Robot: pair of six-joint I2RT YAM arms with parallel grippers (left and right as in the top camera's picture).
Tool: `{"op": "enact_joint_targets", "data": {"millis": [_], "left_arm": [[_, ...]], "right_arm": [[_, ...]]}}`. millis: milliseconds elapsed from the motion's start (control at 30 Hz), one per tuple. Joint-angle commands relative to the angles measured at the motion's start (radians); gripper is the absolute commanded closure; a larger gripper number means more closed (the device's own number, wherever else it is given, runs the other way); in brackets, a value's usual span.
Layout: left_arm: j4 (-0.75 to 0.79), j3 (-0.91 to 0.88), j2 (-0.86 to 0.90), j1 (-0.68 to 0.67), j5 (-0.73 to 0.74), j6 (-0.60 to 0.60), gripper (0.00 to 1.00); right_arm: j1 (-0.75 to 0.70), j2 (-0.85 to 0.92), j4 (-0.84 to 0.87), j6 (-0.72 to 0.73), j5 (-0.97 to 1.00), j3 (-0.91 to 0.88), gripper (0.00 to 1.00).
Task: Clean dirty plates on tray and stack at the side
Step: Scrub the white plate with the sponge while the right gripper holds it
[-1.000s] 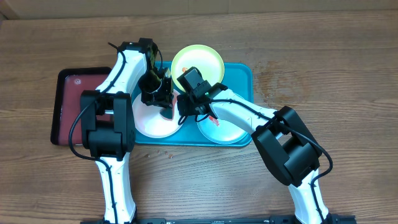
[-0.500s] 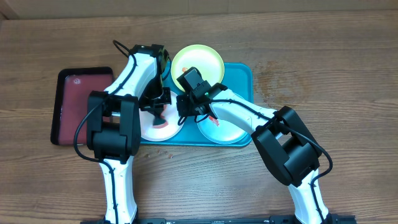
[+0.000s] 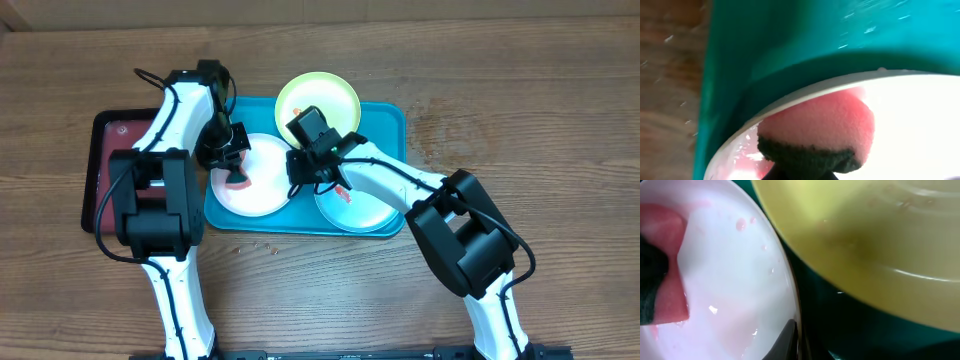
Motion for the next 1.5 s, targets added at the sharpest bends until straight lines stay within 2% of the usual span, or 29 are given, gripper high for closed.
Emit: {"op": "enact_joint_targets", "data": {"millis": [0,133,400,533,633,867,967,1067,1200,1467], "left_arm": [[0.049,-0.04,0.043,-0.043,0.203,0.069,0.96],[0.031,-0.043,0.043,-0.078,0.287,0.217,0.96],[-0.009,-0.043,0.043,-0.106,0.304,0.35,0.96],[-0.057,-0.043,0.043,-0.105,0.282,0.379,0.96],[-0.112,-0.043,0.043,-0.105,0.132,0.303,0.96],[-0.212,-0.043,0.043,-0.102,-0.322,0.047,0.96],[-0.222,-0.043,0.043,-0.097,-0.458,-0.037,0.96],[-0.189,-0.04,0.043,-0.09,-0.523,-0.101,0.96],[-0.088,-0.038,0.043,-0.088,-0.468,-0.105,0.96],[0.1,-0.038,0.043,-0.088,-0.056,-0.057,0.96]], "right_arm": [[0.005,0.036,-0.006,-0.015,-0.003,0.001,0.96],[0.005,0.036,-0.001,-0.015,-0.003,0.001,0.96],[0.005,0.036,0.002,-0.014,-0.003,0.001,0.96],[0.005,0.036,0.004,-0.015,-0.003,0.001,0.96],[0.005,0.036,0.005,-0.015,-0.002,0.001,0.96],[0.005,0.036,0.004,-0.015,-0.003,0.001,0.96],[0.005,0.036,0.004,-0.015,-0.003,0.001,0.96],[0.005,0.036,0.004,-0.015,-0.003,0.001,0.96],[0.005,0.036,0.007,-0.019,-0.003,0.001,0.96],[0.005,0.036,0.01,-0.023,-0.006,0.001,0.96]]}}
